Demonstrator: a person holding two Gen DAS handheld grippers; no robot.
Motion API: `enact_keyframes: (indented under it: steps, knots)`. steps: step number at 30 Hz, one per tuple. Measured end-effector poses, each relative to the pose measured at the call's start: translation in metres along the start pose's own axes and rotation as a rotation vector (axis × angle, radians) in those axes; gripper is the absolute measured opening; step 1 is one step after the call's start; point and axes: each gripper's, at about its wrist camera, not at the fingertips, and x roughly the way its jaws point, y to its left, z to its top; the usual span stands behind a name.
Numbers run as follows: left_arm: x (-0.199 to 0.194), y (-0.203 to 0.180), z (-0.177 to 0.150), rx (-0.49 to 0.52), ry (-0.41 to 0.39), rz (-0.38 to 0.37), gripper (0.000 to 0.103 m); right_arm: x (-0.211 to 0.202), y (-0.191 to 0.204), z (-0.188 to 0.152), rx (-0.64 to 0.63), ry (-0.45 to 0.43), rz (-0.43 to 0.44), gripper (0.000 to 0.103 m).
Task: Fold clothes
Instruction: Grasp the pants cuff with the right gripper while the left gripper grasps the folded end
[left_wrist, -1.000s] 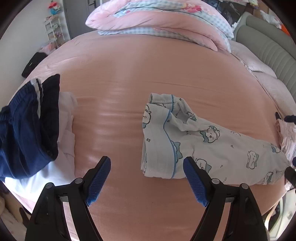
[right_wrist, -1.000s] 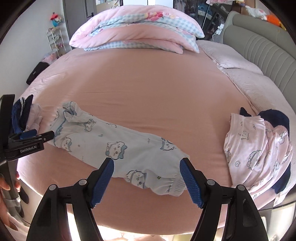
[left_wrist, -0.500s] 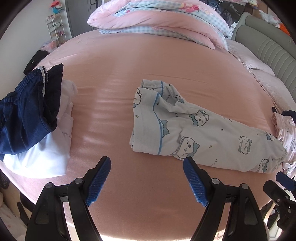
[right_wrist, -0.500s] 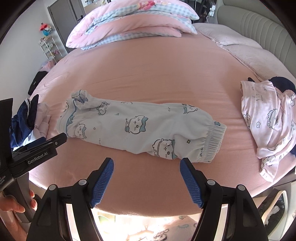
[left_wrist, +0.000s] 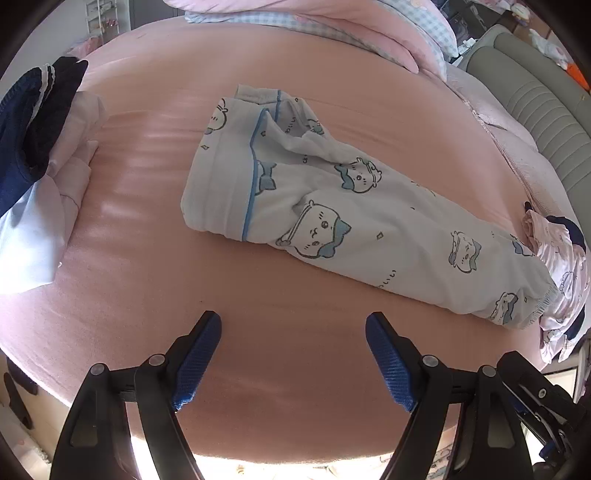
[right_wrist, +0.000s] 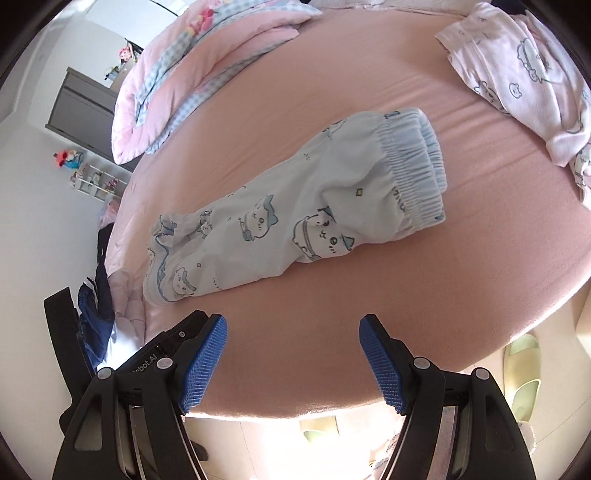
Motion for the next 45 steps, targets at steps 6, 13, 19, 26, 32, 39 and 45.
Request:
enact_keyframes:
  steps: [6, 13, 19, 26, 32, 39, 45]
  knots:
    - [0.006, 0.003, 0.001, -0.026, 0.016, -0.028, 0.080, 0.004, -0.018, -0.001, 0.060, -0.042, -0.035, 0.074]
    - [0.002, 0.024, 0.007, -0.175, -0.032, -0.166, 0.081, 0.006, -0.042, 0.003, 0.215, -0.103, 0.110, 0.079]
    - [0.011, 0.041, 0.000, -0.339, -0.080, -0.364, 0.093, 0.014, -0.065, 0.008, 0.374, -0.135, 0.251, 0.080]
    - [0.016, 0.048, -0.007, -0.492, -0.123, -0.560, 0.103, 0.018, -0.076, 0.011, 0.455, -0.156, 0.331, 0.081]
    - [0.016, 0.052, -0.003, -0.538, -0.121, -0.582, 0.103, 0.017, -0.072, 0.011, 0.460, -0.196, 0.333, 0.095]
    - [0.030, 0.056, 0.012, -0.585, -0.142, -0.632, 0.103, 0.016, -0.067, 0.023, 0.465, -0.232, 0.323, 0.100]
    - [0.038, 0.057, 0.028, -0.605, -0.172, -0.640, 0.103, 0.024, -0.081, 0.042, 0.559, -0.254, 0.408, 0.100]
